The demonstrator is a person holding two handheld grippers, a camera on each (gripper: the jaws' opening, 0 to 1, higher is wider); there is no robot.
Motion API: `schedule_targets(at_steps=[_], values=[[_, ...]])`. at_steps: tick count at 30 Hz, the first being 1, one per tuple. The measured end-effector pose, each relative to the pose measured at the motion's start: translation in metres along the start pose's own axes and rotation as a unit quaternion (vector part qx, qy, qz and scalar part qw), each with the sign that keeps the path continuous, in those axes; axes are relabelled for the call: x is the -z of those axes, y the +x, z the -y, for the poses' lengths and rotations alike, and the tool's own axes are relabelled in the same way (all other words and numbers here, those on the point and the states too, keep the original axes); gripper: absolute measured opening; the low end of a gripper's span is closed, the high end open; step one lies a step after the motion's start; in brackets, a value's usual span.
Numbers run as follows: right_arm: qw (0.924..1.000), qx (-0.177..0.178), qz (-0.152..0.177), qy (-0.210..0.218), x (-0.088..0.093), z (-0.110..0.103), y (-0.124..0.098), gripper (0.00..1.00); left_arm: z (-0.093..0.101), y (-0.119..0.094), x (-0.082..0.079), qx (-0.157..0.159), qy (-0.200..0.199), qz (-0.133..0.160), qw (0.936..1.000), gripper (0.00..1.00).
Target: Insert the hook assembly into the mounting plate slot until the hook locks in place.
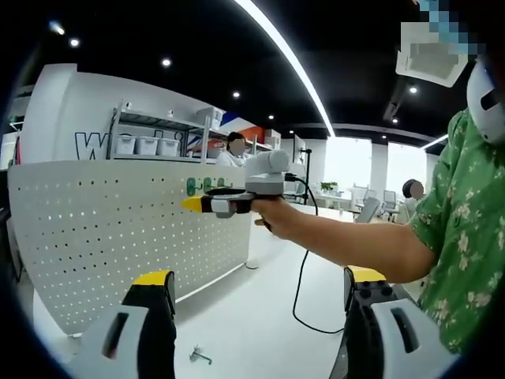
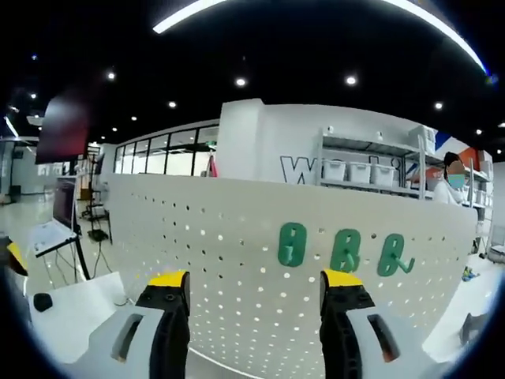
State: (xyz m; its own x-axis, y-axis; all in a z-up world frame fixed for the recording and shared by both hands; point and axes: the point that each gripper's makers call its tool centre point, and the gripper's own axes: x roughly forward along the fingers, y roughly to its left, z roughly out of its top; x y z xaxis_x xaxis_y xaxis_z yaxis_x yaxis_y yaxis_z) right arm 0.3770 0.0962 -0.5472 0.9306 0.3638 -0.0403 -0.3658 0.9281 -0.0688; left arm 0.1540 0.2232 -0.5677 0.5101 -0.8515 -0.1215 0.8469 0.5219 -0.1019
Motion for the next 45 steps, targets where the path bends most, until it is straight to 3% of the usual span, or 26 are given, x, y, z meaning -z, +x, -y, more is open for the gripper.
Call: schedule_targets(at_steps=[16, 22, 31, 45], values=[[0.9983, -0.053, -0.003, 0.025, 0.006, -0.016, -0.032, 0.81, 0.006, 0.000, 0.001, -0.002, 0.005, -0.004, 1.0000, 0.91], [0.9968, -0.078, -0.005, 0.017, 0.010, -0.037, -0.054, 0.83, 0.005, -0.001, 0.004, -0.007, 0.005, -0.007, 0.9999, 0.91], [0.9953, -0.093, -0.015, 0.022, 0.024, -0.048, -0.079, 0.83, 0.007, -0.002, 0.013, -0.014, 0.008, -0.019, 0.9997, 0.91], [0.9908, -0.127, -0.037, 0.027, 0.049, -0.079, -0.110, 0.82, -0.003, -0.017, 0.039, -0.048, -0.007, -0.038, 0.9981, 0.90]])
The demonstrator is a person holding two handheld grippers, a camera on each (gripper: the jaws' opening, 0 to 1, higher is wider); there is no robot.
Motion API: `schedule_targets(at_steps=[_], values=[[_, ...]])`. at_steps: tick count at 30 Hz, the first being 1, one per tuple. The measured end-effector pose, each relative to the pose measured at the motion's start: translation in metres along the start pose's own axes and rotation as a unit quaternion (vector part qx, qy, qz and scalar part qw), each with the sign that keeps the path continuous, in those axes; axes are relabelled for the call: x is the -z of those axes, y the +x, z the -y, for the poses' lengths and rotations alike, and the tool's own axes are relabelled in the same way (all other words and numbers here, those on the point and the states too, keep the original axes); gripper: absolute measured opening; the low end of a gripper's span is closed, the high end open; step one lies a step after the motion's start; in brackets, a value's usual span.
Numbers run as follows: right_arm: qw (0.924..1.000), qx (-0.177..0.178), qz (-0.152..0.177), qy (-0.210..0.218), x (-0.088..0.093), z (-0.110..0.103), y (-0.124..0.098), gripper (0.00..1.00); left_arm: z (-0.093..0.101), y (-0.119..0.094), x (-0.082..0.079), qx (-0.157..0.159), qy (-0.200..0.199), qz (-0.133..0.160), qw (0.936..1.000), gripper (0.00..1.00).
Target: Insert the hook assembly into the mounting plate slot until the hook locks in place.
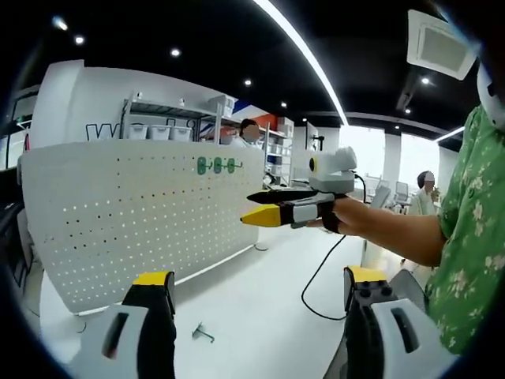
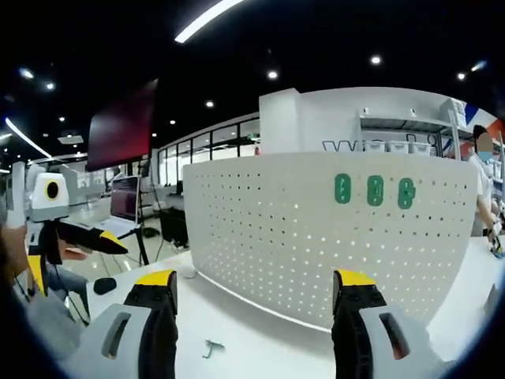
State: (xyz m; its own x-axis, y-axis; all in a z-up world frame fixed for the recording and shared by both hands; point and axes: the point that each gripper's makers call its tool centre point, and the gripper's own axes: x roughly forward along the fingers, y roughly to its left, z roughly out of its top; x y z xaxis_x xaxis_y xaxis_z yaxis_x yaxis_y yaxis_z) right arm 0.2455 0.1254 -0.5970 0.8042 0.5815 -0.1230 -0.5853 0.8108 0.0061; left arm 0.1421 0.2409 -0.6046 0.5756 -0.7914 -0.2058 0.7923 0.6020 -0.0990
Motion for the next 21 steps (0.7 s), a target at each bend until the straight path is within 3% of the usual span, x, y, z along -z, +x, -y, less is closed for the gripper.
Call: schedule_targets(at_steps=[21], values=[[0.9973, -0.046, -0.058, -0.001, 0.053, -0.041, -0.015, 0.80, -0.004, -0.015, 0.048, -0.031, -0.027, -0.040, 0.9984, 0.90]])
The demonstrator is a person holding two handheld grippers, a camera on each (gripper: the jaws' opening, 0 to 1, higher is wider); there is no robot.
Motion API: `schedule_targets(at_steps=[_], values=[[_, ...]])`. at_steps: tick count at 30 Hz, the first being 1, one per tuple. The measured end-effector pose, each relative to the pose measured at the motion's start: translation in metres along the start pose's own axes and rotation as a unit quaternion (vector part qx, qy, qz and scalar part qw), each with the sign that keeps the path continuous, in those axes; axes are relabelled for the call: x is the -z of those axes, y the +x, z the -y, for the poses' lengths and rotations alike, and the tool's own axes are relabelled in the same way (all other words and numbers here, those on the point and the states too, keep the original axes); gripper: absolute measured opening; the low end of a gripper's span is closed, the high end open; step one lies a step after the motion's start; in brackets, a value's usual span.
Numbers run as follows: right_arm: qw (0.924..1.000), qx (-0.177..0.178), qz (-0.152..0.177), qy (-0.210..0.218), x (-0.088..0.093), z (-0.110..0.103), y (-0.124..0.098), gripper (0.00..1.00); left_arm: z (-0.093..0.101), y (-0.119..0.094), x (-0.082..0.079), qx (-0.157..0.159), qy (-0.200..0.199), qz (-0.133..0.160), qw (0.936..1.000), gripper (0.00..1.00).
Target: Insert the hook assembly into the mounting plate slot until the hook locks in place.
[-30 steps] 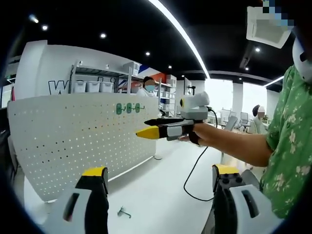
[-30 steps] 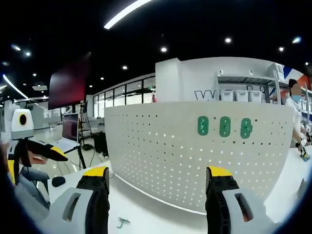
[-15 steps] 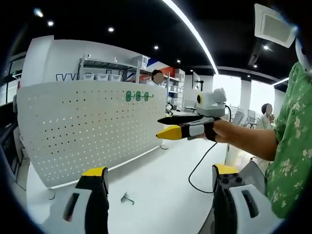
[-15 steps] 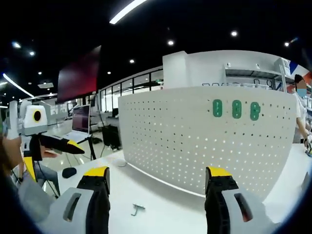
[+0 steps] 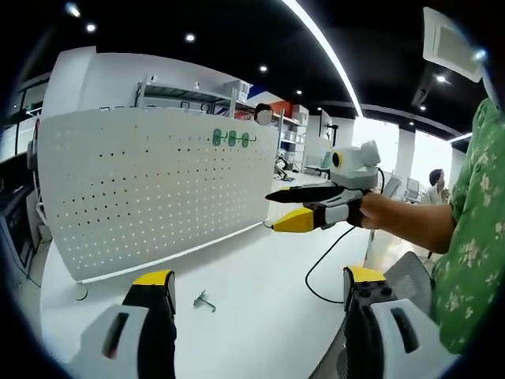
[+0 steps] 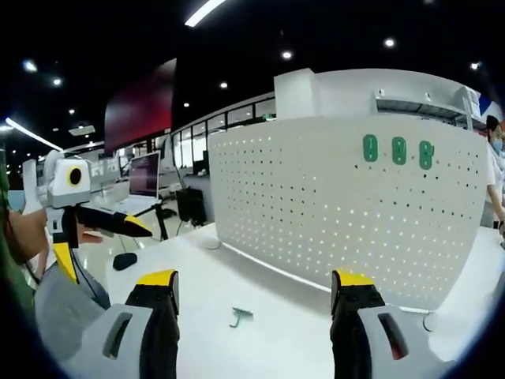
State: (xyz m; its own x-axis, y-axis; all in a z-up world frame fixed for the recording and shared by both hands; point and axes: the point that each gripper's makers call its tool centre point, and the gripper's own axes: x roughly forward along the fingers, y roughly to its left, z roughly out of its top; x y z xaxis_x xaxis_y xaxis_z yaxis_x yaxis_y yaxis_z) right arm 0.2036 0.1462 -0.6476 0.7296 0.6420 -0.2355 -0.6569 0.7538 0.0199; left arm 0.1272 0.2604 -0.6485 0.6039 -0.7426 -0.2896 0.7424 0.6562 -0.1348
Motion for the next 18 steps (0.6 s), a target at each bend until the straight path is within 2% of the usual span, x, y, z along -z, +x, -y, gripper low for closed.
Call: schedule_targets(at_steps=[10, 18], values=[[0.9993, -0.023, -0.028, -0.013, 0.016, -0.004, 0.007, 0.78, -0.007, 0.002, 0.024, -0.013, -0.016, -0.024, 0.9995, 0.90], [0.9982, -0.041, -0.039, -0.019, 0.020, -0.005, 0.014, 0.76, -0.012, 0.002, 0.037, -0.026, -0.029, -0.037, 0.9986, 0.90]])
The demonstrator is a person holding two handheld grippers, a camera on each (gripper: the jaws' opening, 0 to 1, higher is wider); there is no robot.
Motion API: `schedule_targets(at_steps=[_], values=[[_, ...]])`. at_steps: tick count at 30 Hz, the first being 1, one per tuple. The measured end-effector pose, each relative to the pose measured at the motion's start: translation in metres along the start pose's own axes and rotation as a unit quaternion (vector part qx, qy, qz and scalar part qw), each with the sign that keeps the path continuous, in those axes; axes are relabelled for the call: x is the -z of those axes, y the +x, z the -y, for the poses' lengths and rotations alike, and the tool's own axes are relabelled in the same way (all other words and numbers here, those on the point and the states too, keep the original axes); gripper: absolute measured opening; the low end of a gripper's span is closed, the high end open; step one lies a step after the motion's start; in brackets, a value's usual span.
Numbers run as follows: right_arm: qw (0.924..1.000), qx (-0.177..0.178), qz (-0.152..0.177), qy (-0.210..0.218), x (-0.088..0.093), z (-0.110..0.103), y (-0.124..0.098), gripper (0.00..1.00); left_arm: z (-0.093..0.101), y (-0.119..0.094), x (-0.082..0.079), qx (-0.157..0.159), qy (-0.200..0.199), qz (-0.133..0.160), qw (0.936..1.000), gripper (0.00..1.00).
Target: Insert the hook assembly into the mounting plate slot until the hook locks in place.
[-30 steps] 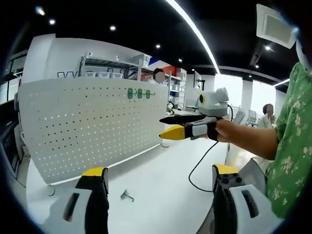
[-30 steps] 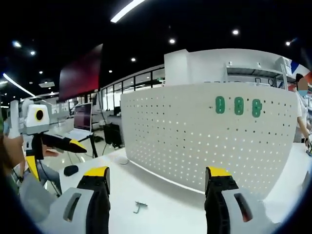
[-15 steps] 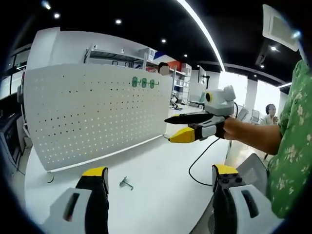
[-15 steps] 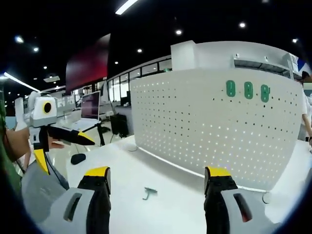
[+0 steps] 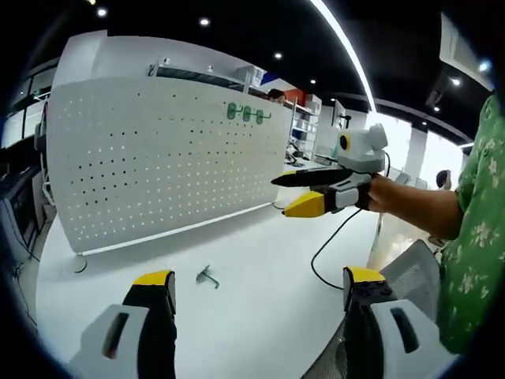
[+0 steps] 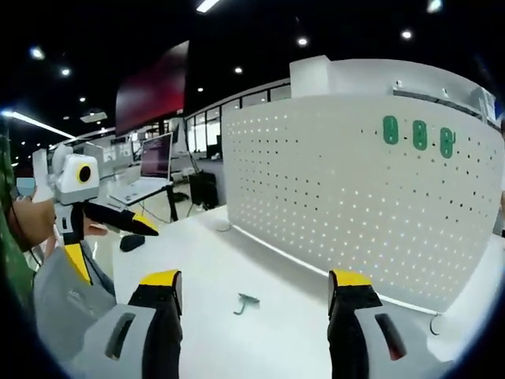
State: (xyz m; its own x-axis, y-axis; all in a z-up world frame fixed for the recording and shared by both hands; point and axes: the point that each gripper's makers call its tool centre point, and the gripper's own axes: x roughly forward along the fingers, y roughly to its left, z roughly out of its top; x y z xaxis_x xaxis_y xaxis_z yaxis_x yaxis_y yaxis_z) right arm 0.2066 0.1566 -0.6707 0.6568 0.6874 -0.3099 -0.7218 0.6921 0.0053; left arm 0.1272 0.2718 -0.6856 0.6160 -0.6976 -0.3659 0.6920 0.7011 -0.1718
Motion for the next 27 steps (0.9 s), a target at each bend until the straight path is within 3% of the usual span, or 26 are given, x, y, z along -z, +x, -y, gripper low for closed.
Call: schedule_targets(at_steps=[12, 20, 27], values=[[0.9981, -0.048, -0.032, -0.019, 0.017, -0.003, 0.024, 0.73, -0.005, -0.010, 0.004, -0.021, 0.012, -0.011, 0.9996, 0.90], [0.9912, -0.102, -0.071, -0.045, 0.035, -0.004, 0.049, 0.66, -0.007, -0.014, 0.005, -0.034, 0.011, -0.011, 0.9993, 0.90], [0.9848, -0.128, -0.098, -0.066, 0.053, -0.005, 0.070, 0.59, -0.011, -0.018, 0.008, -0.046, 0.005, -0.013, 0.9988, 0.90]])
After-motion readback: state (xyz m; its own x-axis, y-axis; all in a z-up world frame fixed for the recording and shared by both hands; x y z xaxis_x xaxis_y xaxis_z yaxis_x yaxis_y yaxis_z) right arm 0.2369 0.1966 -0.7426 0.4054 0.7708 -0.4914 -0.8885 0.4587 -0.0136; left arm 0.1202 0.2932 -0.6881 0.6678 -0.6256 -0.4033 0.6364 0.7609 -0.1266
